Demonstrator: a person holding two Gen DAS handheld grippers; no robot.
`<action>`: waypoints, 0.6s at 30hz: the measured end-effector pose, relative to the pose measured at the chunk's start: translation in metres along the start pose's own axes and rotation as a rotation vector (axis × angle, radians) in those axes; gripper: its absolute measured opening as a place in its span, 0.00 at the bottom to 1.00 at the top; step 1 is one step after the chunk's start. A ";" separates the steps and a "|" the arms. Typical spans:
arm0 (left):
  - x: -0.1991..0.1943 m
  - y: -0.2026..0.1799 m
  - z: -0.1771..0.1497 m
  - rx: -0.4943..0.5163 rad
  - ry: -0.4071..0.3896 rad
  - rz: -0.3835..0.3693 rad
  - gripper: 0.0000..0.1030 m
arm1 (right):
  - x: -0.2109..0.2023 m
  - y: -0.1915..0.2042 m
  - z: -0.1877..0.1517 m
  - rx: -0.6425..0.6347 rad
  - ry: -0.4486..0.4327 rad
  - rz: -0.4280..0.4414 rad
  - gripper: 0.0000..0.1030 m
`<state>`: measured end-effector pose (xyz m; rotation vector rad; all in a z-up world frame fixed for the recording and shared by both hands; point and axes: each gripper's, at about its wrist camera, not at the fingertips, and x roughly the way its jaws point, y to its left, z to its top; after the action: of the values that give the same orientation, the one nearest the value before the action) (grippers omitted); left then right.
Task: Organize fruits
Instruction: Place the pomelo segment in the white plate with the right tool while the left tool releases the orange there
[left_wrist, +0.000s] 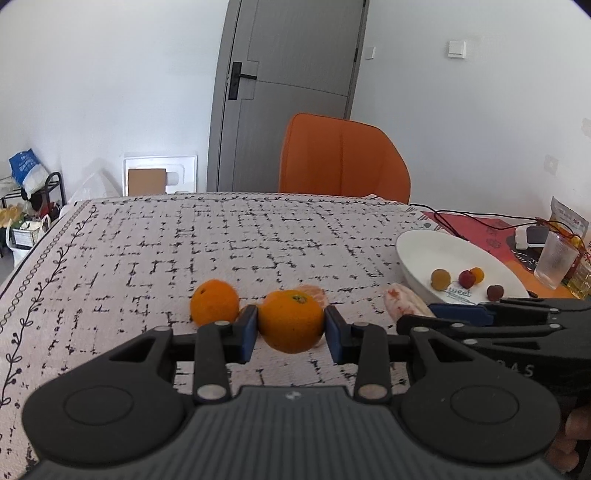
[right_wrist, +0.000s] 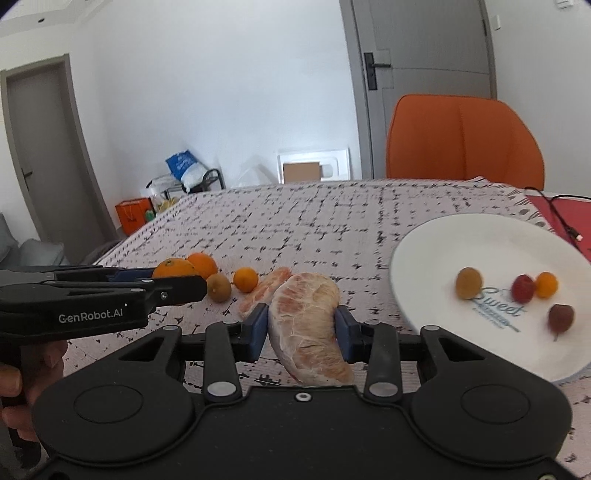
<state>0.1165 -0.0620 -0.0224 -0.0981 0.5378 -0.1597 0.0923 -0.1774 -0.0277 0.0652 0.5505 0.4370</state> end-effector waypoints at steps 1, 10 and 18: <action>0.000 -0.002 0.001 0.003 -0.001 0.000 0.36 | -0.003 -0.002 0.000 0.004 -0.008 -0.002 0.36; 0.000 -0.026 0.006 0.039 -0.012 -0.026 0.36 | -0.029 -0.027 0.003 0.045 -0.070 -0.047 0.36; 0.006 -0.046 0.010 0.075 -0.018 -0.063 0.36 | -0.043 -0.053 0.001 0.085 -0.102 -0.103 0.36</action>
<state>0.1211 -0.1078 -0.0106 -0.0431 0.5099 -0.2402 0.0804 -0.2438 -0.0152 0.1394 0.4698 0.3077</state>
